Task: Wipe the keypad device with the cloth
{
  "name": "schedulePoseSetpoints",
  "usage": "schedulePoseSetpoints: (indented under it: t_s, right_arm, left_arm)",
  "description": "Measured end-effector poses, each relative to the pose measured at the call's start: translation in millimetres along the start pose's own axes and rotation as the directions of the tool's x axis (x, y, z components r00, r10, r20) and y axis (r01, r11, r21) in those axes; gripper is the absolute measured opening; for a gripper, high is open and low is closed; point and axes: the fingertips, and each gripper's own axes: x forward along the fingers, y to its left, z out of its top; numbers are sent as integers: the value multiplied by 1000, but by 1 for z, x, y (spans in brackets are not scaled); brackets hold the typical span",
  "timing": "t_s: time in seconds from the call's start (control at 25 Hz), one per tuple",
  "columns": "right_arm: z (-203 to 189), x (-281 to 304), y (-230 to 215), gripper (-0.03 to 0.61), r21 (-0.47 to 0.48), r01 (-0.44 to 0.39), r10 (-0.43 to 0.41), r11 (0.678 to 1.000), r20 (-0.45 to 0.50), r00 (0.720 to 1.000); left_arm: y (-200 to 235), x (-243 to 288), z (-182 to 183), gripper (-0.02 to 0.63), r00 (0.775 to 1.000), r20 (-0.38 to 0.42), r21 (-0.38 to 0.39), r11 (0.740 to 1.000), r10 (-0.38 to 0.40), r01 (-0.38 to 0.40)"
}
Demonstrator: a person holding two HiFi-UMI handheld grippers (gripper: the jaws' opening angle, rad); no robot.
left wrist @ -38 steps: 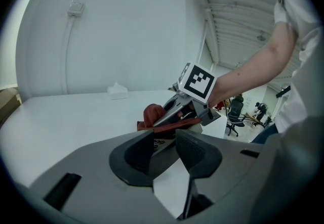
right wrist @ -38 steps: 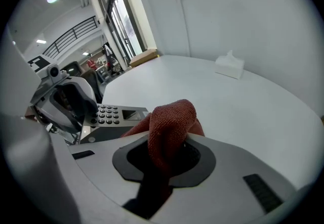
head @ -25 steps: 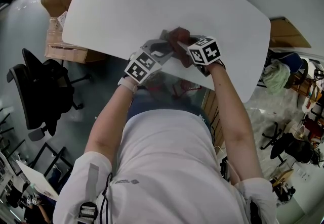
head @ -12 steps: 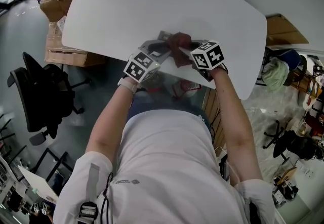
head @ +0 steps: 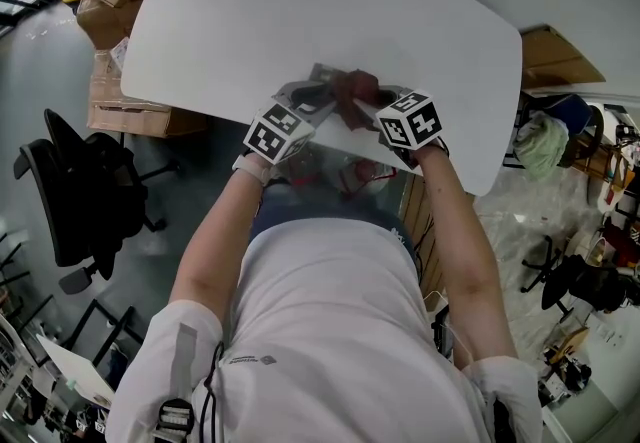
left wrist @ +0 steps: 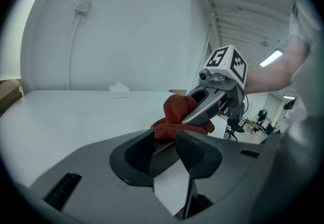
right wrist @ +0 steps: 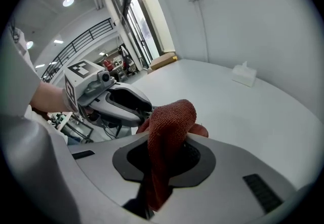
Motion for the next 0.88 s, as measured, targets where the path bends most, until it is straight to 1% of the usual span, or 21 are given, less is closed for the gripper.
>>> schedulePoseSetpoints:
  t_s: [0.16, 0.32, 0.48, 0.6, 0.88]
  right_arm:
    - [6, 7, 7, 78, -14, -10, 10, 1000, -3, 1000]
    - [13, 15, 13, 78, -38, -42, 41, 998, -25, 999]
    - [17, 23, 12, 78, -18, -61, 60, 998, -53, 997]
    - [18, 30, 7, 78, 9, -54, 54, 999, -71, 996]
    - [27, 52, -6, 78, 28, -32, 35, 999, -109, 993]
  left_arm:
    - [-1, -1, 1, 132, 1000, 9, -3, 1000, -5, 5]
    - [-2, 0, 1, 132, 1000, 18, -3, 1000, -14, 14]
    - [-3, -1, 5, 130, 999, 41, 6, 1000, -18, 17]
    - [-4, -1, 5, 129, 999, 41, 7, 1000, -25, 24]
    - [-4, -1, 5, 126, 999, 37, 8, 999, -38, 38]
